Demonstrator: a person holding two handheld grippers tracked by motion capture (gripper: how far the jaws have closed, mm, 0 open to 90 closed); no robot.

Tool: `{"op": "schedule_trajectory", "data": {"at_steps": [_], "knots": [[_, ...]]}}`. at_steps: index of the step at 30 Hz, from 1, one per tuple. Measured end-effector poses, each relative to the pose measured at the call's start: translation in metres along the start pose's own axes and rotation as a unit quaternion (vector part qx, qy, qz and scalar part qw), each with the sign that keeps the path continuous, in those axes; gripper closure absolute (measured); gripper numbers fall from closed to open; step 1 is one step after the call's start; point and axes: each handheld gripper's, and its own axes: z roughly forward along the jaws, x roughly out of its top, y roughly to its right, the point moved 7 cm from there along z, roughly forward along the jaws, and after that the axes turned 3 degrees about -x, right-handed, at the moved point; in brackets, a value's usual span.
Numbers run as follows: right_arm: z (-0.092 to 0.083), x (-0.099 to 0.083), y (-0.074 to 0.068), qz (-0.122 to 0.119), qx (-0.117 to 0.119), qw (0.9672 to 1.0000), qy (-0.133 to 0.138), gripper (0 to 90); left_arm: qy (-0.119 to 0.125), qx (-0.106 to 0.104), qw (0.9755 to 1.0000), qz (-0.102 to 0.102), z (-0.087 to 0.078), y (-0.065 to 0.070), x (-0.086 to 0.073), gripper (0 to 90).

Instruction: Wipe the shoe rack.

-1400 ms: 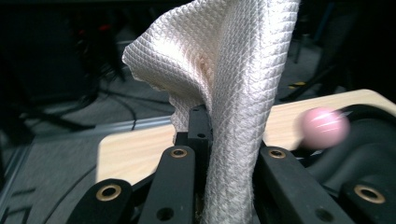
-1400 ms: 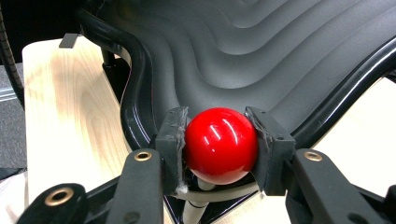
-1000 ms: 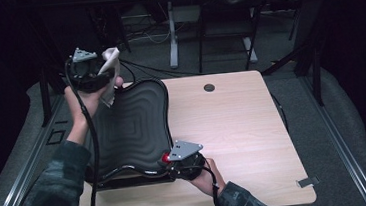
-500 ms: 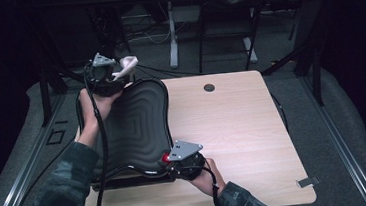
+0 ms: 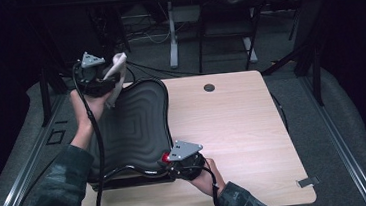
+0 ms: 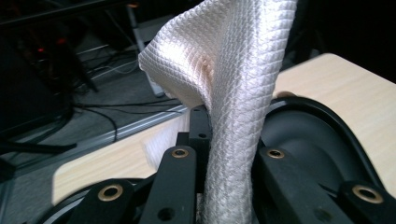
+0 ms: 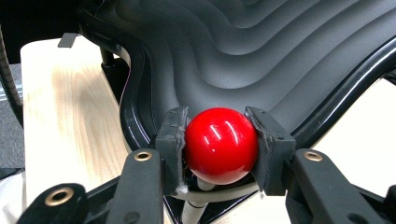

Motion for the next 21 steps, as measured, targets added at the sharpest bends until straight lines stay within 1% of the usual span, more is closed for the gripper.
{"op": "schedule_trajectory", "data": {"at_steps": [2,4,6,12,14,18,21], "knots": [[0.0,0.0,0.0,0.0,0.0,1.0,0.0,60.0,-0.003,0.012,0.9999,-0.007,0.004,-0.007,0.001,81.7],[0.0,0.0,0.0,0.0,0.0,1.0,0.0,60.0,-0.007,0.013,0.9998,-0.017,0.008,-0.011,0.0,81.7],[0.0,0.0,0.0,-0.001,0.0,1.0,0.0,60.0,-0.003,0.011,0.9996,-0.024,0.011,-0.012,-0.001,81.8],[0.0,0.0,0.0,-0.001,0.0,1.0,0.0,60.0,-0.004,0.006,0.9999,-0.015,0.015,-0.006,0.002,81.9],[0.0,0.0,0.0,-0.001,0.0,1.0,0.0,60.0,-0.001,0.006,0.9999,-0.016,0.014,-0.006,0.001,82.0],[0.0,0.0,0.0,-0.002,-0.002,1.0,0.0,60.0,0.007,-0.004,0.9997,-0.022,0.01,-0.004,-0.001,82.2],[0.0,0.0,0.0,-0.002,-0.001,1.0,-0.001,60.0,0.008,-0.008,0.9997,-0.019,0.01,-0.001,0.0,82.2]]}}
